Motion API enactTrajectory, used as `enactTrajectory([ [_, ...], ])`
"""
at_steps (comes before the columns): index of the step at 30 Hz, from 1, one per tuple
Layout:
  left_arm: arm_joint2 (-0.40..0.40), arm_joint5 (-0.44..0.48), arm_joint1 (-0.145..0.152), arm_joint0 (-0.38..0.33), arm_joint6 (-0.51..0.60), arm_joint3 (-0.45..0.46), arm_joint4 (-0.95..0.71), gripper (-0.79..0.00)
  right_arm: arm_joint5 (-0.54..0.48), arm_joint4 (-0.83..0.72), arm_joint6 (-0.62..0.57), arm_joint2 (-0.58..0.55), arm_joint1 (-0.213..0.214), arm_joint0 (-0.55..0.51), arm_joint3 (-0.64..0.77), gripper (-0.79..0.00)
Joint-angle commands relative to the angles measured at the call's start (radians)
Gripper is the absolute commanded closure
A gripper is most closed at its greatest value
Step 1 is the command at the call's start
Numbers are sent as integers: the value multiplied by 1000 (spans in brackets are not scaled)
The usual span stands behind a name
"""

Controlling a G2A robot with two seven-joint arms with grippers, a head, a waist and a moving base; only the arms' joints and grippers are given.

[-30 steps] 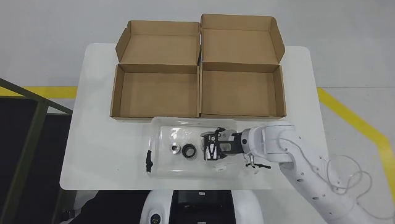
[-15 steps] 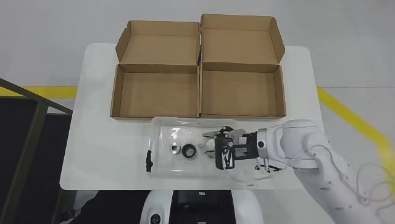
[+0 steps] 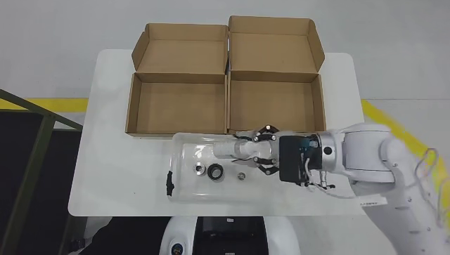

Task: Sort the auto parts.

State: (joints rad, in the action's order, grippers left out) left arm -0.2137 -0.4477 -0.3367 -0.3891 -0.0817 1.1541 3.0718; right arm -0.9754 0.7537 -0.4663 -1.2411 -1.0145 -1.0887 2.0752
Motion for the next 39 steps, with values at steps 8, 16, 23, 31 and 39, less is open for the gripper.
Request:
enactTrajectory([
  [8,0,0,0,0,0,0,0,-785,24,-88,185,-85,0,-4,-37,0],
  [16,0,0,0,0,0,0,0,-785,45,-133,282,-135,-1,-8,-63,0],
  [23,0,0,0,0,0,0,0,-785,31,-201,293,-153,1,24,-90,0],
  [31,0,0,0,0,0,0,0,-785,67,-201,247,-209,9,54,-53,0],
  [39,0,0,0,0,0,0,0,-785,4,-234,212,-193,15,79,-85,0],
])
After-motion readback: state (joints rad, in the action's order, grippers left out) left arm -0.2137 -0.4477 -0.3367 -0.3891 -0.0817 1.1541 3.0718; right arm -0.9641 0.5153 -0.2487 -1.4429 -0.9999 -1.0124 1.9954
